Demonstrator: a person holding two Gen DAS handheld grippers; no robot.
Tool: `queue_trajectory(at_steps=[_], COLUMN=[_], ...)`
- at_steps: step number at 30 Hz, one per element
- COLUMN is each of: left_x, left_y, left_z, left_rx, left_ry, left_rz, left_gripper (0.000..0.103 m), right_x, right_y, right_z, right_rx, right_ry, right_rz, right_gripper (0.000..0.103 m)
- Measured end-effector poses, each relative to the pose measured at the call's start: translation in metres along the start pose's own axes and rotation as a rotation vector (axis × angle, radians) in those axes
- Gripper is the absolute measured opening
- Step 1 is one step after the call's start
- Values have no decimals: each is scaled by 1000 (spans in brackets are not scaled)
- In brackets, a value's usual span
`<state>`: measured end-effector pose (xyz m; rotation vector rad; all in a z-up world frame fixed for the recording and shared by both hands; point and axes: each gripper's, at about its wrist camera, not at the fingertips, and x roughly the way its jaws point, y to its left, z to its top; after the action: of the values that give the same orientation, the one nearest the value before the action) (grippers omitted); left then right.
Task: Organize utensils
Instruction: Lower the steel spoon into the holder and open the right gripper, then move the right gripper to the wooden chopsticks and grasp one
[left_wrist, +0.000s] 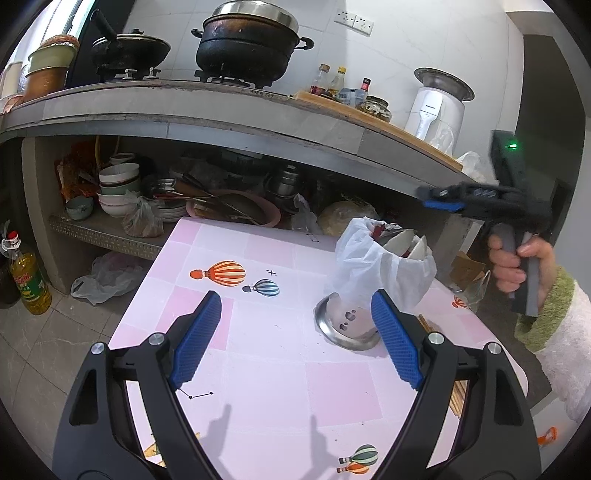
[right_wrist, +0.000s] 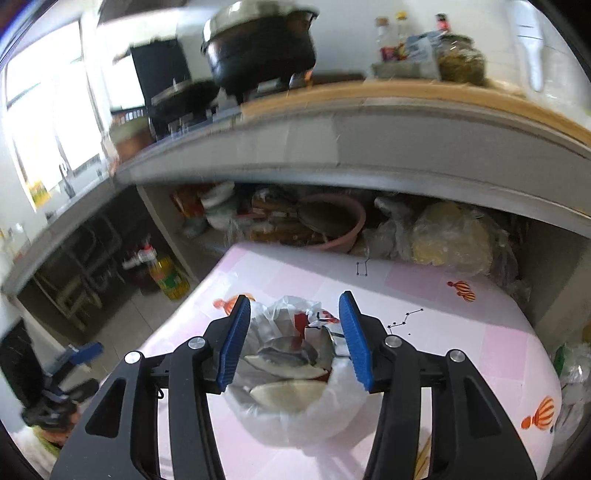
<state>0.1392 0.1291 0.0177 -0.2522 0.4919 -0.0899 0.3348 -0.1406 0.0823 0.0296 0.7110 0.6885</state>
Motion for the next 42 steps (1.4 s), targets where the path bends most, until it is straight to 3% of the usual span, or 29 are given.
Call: queue_trajectory(at_steps=[5,10,14,18,22,28,34,42], left_x=[-4,4,24,41,55,68,77,95], left_y=[-11,-29,-51,-72,-88,-105,-118,-138], left_z=[-7,-22,-41,-60,-76,-92,-100,-103], left_rx=[19,57,101,133,153,194,232,265], left_ry=[10,59,132,194,250,297,326,343], left_rz=[-28,-71,-101,-130,-141,-121,-107,-117], left_gripper=[82,84,84,84,84,84,84,84], right_x=[-63,-99,-98,-81,-51,-12,7,12], right_y=[-14,-43,-68,-89,-109,-130,-139,-133], right_z=[-22,-76,-134,-187,-218,-229,-219,-213], right_rx=[49,135,212,300,350,382,348,236], right_ry=[-80,-38,54,128,196,256,256,291], right_rz=[-19,-102,-192,-219,-246,-225,-210,-266], right_gripper=[56,56,55,39,29,20,15,8])
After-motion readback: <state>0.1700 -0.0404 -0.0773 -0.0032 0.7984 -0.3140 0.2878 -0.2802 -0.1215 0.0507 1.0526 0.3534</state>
